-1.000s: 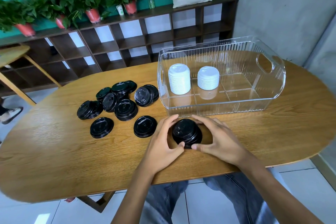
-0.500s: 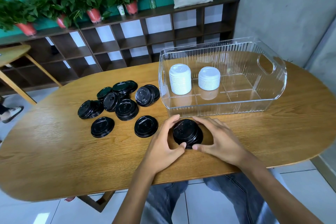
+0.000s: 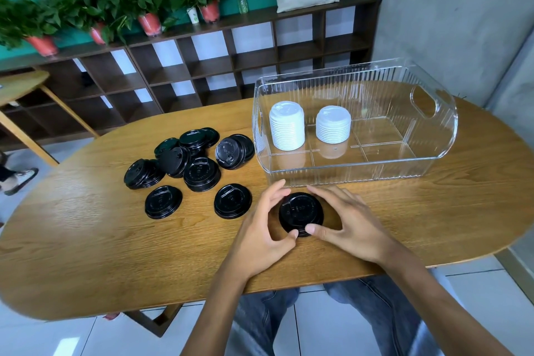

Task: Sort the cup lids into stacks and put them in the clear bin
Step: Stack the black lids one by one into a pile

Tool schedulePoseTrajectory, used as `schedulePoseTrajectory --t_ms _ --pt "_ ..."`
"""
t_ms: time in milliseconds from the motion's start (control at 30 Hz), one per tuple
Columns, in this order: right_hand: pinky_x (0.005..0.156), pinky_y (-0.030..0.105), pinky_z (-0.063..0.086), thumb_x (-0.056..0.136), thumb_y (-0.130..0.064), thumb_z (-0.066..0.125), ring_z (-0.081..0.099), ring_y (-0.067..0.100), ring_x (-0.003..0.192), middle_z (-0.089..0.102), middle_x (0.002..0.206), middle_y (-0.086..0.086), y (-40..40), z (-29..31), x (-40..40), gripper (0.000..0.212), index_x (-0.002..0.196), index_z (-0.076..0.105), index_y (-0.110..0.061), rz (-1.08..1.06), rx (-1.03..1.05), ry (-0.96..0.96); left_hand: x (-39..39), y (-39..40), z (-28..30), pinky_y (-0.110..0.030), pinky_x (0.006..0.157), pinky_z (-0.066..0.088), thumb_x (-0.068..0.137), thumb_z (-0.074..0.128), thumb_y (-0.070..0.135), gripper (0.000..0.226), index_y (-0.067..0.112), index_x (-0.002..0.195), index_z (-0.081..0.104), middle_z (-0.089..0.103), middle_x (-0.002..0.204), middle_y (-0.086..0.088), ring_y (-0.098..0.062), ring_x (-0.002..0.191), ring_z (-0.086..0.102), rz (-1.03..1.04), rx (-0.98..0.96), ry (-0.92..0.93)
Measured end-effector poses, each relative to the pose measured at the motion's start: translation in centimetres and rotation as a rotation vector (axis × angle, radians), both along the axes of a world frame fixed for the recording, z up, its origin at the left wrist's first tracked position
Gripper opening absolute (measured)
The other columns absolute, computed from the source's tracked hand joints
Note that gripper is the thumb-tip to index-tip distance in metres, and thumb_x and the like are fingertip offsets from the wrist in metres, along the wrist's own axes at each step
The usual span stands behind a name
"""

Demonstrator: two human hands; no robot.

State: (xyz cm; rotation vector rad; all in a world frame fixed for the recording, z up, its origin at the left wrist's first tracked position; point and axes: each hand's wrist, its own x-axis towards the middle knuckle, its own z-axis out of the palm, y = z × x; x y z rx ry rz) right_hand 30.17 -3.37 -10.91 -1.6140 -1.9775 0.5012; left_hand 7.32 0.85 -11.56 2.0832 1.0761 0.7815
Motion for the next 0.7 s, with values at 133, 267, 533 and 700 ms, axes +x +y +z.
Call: schedulePoseTrajectory --t_ms 133,267,533,700 --pt "0.114 0.034 0.025 0.088 -0.066 0.054 0.035 0.003 0.136 0.041 0.149 -0.019 -0.01 0.08 -0.03 0.076 0.153 0.034 -0.032 -0.006 0.015 -0.012 0.08 0.01 -0.05 -0.035 0.118 0.036 0.083 0.074 0.032 0.084 0.048 0.152 0.03 0.051 0.146 0.025 -0.004 0.142 0.045 0.009 0.003 -0.014" --pt "0.11 0.03 0.024 0.091 -0.058 0.059 0.036 0.003 0.134 0.043 0.147 -0.02 0.13 -0.08 -0.04 0.069 0.151 0.037 -0.033 -0.011 0.03 -0.024 0.23 -0.03 -0.07 -0.024 0.115 0.035 0.084 0.071 0.038 0.077 0.053 0.149 0.033 0.052 0.144 0.028 0.001 0.139 0.045 0.015 0.007 0.009" --pt "0.104 0.024 0.021 0.091 -0.058 0.06 0.037 0.002 0.133 0.045 0.144 -0.019 0.26 -0.46 -0.01 0.067 0.15 0.041 -0.032 -0.022 0.042 -0.025 0.25 0.04 -0.22 -0.008 0.11 0.029 0.084 0.069 0.041 0.076 0.054 0.149 0.032 0.052 0.144 0.029 0.004 0.139 0.045 0.009 -0.009 0.011" --pt "0.106 0.027 0.024 0.088 -0.061 0.06 0.036 0.0 0.132 0.045 0.143 -0.021 0.29 -0.61 0.07 0.069 0.148 0.041 -0.033 -0.025 0.04 -0.016 0.25 -0.03 -0.14 -0.004 0.109 0.027 0.084 0.069 0.039 0.076 0.05 0.15 0.033 0.052 0.144 0.028 0.004 0.139 0.045 0.012 -0.002 0.013"
